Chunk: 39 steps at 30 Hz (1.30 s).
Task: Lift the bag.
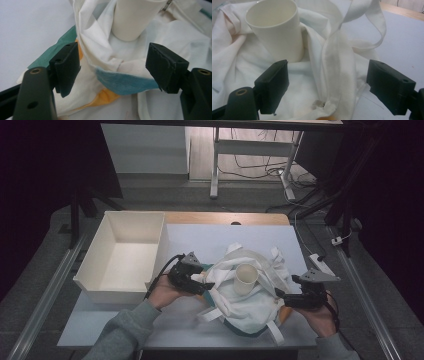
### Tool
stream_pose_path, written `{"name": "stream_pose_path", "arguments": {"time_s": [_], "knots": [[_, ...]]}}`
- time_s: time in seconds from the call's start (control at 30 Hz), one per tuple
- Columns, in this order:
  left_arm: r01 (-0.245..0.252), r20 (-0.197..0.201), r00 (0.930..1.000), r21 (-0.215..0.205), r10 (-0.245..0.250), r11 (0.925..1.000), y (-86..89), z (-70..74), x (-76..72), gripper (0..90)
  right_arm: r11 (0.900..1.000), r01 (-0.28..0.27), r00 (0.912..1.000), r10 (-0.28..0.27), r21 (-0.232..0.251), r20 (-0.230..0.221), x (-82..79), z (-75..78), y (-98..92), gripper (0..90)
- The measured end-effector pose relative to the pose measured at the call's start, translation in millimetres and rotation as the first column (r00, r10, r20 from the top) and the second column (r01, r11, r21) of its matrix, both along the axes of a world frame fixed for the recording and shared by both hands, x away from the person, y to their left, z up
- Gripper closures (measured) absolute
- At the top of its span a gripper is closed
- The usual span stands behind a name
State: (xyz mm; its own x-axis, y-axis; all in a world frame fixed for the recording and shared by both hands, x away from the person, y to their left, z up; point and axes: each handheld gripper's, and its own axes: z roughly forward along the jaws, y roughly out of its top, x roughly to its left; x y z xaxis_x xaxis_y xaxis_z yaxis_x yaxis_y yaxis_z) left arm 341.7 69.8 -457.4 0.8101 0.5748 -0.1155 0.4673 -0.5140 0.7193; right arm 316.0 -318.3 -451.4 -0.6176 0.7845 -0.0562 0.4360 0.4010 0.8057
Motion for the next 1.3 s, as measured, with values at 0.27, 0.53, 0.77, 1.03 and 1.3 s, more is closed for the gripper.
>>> {"name": "stream_pose_path", "arguments": {"time_s": [0.27,0.53,0.77,1.03,1.3], "knots": [[-0.018,-0.043,0.9989,0.015,0.019,0.9997,-3.7,-15.7,9.0,36.9,1.000,0.001,1.0000,-0.001,-0.030,-0.009,0.4,-2.7,1.7,18.8],[-0.002,-0.106,0.9944,0.001,0.002,1.0000,-0.8,-18.9,9.8,56.4,0.996,0.052,0.9963,-0.056,-0.066,-0.065,0.1,-6.5,-4.5,25.9],[0.001,-0.096,0.9954,0.011,0.000,0.9999,3.3,-20.1,3.7,70.7,0.994,0.076,0.9813,-0.089,-0.084,-0.170,2.2,-23.5,-8.2,57.4],[0.012,-0.020,0.9997,-0.016,-0.012,0.9998,7.0,-6.6,-7.2,73.1,0.995,0.055,0.9906,-0.064,-0.081,-0.120,-4.6,-8.0,-6.6,82.4],[-0.007,0.040,0.9991,-0.105,0.011,0.9944,22.5,19.3,-13.3,73.4,0.998,0.066,0.9977,-0.066,-0.016,0.013,-16.2,21.7,-10.3,83.4]]}}
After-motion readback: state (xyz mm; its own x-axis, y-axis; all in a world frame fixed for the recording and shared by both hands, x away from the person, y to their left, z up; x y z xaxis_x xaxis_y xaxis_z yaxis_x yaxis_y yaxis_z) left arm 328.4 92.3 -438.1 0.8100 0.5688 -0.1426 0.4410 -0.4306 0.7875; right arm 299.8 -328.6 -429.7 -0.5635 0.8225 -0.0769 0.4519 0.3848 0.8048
